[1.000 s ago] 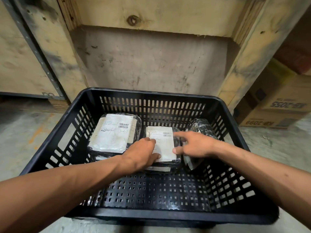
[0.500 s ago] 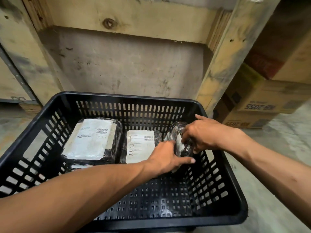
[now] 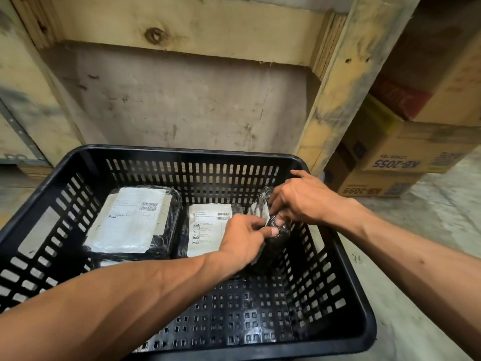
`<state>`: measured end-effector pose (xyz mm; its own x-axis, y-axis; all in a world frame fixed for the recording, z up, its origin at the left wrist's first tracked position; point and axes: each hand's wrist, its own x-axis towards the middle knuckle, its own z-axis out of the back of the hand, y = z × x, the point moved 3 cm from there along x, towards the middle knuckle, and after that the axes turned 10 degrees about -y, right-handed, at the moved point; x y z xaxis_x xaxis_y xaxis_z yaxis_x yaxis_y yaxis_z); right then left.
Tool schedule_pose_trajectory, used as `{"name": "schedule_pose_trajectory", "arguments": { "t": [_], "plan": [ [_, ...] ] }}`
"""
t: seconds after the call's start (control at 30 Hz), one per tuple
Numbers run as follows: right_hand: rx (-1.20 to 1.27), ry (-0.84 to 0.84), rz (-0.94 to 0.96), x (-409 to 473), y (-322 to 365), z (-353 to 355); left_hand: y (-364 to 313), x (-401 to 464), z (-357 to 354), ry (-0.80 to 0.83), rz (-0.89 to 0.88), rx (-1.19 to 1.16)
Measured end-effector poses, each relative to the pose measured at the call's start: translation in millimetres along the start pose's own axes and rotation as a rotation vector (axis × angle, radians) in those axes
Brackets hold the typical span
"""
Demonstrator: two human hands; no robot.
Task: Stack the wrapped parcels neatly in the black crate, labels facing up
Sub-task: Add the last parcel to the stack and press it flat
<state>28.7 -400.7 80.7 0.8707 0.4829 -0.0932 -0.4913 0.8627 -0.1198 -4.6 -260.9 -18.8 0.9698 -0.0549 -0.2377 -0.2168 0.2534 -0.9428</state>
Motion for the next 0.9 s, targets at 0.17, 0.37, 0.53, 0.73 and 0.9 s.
{"name": "schedule_pose_trajectory", "arguments": {
  "t": [0.17,0.37,0.53,0.73,0.9],
  "plan": [
    [0.114,-0.101,0.027,1,2,3,4,-1,14,-0.033,0.019,-0.114],
    [0.462,-0.263,-0.104,7,4,37,10,-9,35,0.036,-0.127,-0.133],
    [0.606,-0.289,-0.204,16,-5,62,-13,-9,47,-0.011,-0.213,-0.211],
    [0.805,-0.238,-0.1,5,-6,54,-32,4,100,-0.106,-0.134,-0.32],
    [0.869,-0.24,-0.066,7,13,33,-41,3,143,-0.116,-0.118,-0.332]
  ]
}}
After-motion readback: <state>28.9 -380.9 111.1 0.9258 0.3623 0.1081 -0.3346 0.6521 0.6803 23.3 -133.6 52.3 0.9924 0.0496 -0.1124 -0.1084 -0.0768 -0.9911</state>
